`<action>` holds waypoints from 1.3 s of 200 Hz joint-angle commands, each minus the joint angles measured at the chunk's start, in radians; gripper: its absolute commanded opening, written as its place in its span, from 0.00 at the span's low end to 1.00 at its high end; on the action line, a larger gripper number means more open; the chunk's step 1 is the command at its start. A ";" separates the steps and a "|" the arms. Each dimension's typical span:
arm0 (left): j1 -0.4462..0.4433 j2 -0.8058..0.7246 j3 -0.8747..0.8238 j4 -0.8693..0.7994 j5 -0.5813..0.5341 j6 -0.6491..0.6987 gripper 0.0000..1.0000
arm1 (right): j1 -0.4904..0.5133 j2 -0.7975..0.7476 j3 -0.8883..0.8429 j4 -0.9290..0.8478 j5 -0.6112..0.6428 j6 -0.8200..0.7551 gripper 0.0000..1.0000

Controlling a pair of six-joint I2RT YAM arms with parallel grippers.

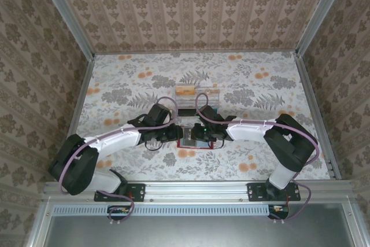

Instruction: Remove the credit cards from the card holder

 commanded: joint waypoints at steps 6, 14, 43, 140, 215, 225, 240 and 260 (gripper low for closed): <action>0.005 0.050 0.021 0.029 0.025 -0.005 0.28 | -0.006 -0.028 0.004 -0.042 0.020 -0.016 0.21; 0.005 0.066 0.028 0.034 0.027 -0.002 0.27 | -0.008 -0.030 0.001 -0.040 0.018 -0.016 0.21; 0.004 0.121 0.056 0.046 0.044 0.011 0.23 | -0.017 -0.035 -0.014 -0.024 0.011 -0.004 0.21; -0.013 0.189 0.114 0.051 0.057 0.032 0.16 | -0.034 -0.059 -0.055 0.008 -0.005 0.013 0.21; -0.018 0.225 0.104 0.049 0.052 0.024 0.10 | -0.041 -0.017 -0.066 0.055 -0.043 0.032 0.21; -0.017 0.228 0.102 0.047 0.052 0.024 0.09 | -0.041 -0.013 -0.065 0.060 -0.048 0.033 0.21; -0.019 0.232 0.099 0.046 0.052 0.022 0.09 | -0.041 -0.005 -0.066 0.066 -0.054 0.036 0.22; -0.020 0.237 0.098 0.046 0.056 0.022 0.06 | -0.041 0.003 -0.068 0.085 -0.066 0.044 0.24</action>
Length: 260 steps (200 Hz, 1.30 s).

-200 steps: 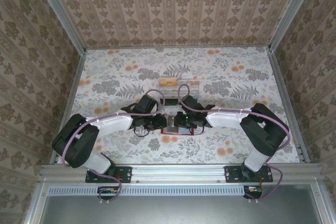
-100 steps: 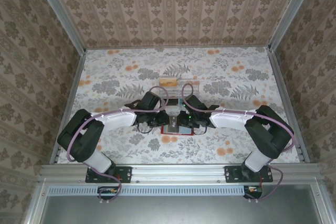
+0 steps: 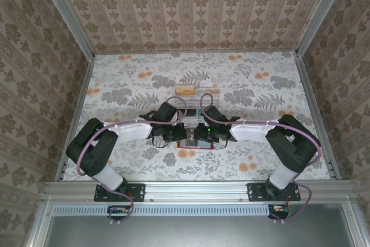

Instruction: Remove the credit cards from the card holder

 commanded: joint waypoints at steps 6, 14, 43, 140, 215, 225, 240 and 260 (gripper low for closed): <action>-0.006 0.029 0.016 -0.005 0.008 0.010 0.06 | -0.004 0.024 -0.012 0.039 -0.039 0.027 0.24; -0.007 0.030 0.016 -0.006 0.008 0.010 0.05 | -0.004 0.026 -0.012 0.044 -0.044 0.029 0.24; -0.008 0.029 0.018 -0.014 0.002 0.009 0.02 | -0.006 0.018 -0.017 0.037 -0.036 0.031 0.17; -0.005 0.027 0.013 -0.074 -0.038 0.017 0.00 | -0.050 -0.062 -0.085 -0.006 -0.002 0.006 0.02; -0.006 0.046 0.020 -0.064 -0.023 0.020 0.00 | -0.052 -0.013 -0.105 0.119 -0.078 0.041 0.26; -0.007 0.048 0.022 -0.064 -0.020 0.020 0.00 | -0.052 -0.006 -0.110 0.131 -0.082 0.045 0.26; -0.008 0.050 0.021 -0.062 -0.017 0.020 0.00 | -0.052 0.003 -0.118 0.153 -0.091 0.053 0.26; -0.009 0.047 0.023 -0.062 -0.018 0.019 0.00 | -0.053 0.008 -0.130 0.179 -0.099 0.064 0.24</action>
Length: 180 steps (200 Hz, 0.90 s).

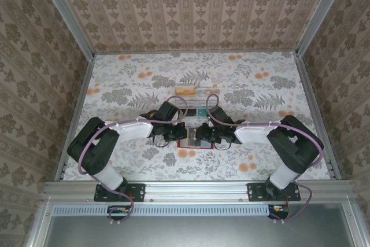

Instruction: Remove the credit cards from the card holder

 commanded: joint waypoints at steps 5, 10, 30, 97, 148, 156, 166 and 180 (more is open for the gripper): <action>-0.008 0.032 0.004 -0.050 -0.018 0.018 0.00 | -0.005 0.026 -0.032 0.028 -0.022 0.024 0.23; -0.008 0.030 0.004 -0.052 -0.019 0.017 0.00 | -0.006 0.024 -0.034 0.028 -0.021 0.024 0.21; -0.007 0.027 0.003 -0.058 -0.024 0.021 0.00 | -0.013 0.004 -0.049 0.017 -0.006 0.023 0.11; -0.006 0.017 -0.005 -0.073 -0.036 0.030 0.00 | -0.068 -0.082 -0.114 -0.035 0.001 -0.012 0.06; -0.005 0.013 -0.007 -0.074 -0.036 0.029 0.00 | -0.109 -0.161 -0.175 -0.075 0.004 -0.033 0.06; -0.004 0.011 -0.007 -0.074 -0.036 0.031 0.00 | -0.115 -0.177 -0.182 -0.084 0.004 -0.037 0.06; -0.005 0.008 -0.007 -0.074 -0.033 0.030 0.00 | -0.121 -0.199 -0.187 -0.095 0.004 -0.042 0.06; -0.005 0.001 -0.003 -0.076 -0.033 0.032 0.00 | -0.126 -0.230 -0.188 -0.114 0.003 -0.050 0.03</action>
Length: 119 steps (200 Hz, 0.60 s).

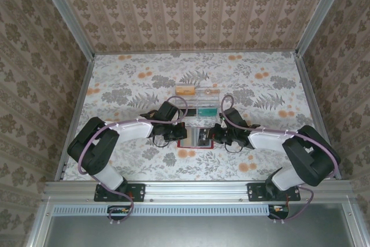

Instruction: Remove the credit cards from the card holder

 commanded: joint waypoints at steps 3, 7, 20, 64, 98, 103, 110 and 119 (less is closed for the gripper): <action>-0.004 0.000 -0.003 -0.077 -0.030 0.030 0.00 | -0.012 -0.052 -0.024 -0.119 0.033 -0.035 0.03; -0.004 -0.002 -0.002 -0.078 -0.030 0.030 0.00 | -0.013 -0.055 -0.022 -0.126 0.034 -0.038 0.02; -0.004 -0.015 0.003 -0.079 -0.030 0.032 0.00 | -0.013 -0.098 -0.009 -0.150 0.036 -0.051 0.00; -0.001 -0.108 0.056 -0.127 -0.030 0.038 0.12 | -0.013 -0.194 0.105 -0.300 0.048 -0.123 0.00; 0.039 -0.215 0.106 -0.190 -0.045 0.051 0.30 | -0.013 -0.226 0.260 -0.463 0.072 -0.239 0.00; 0.050 -0.234 0.109 -0.198 -0.045 0.050 0.34 | -0.013 -0.223 0.288 -0.484 0.074 -0.265 0.00; 0.065 -0.262 0.112 -0.212 -0.046 0.054 0.45 | -0.013 -0.215 0.321 -0.524 0.076 -0.303 0.00; 0.089 -0.300 0.115 -0.228 -0.050 0.058 0.57 | -0.011 -0.198 0.380 -0.570 0.086 -0.355 0.00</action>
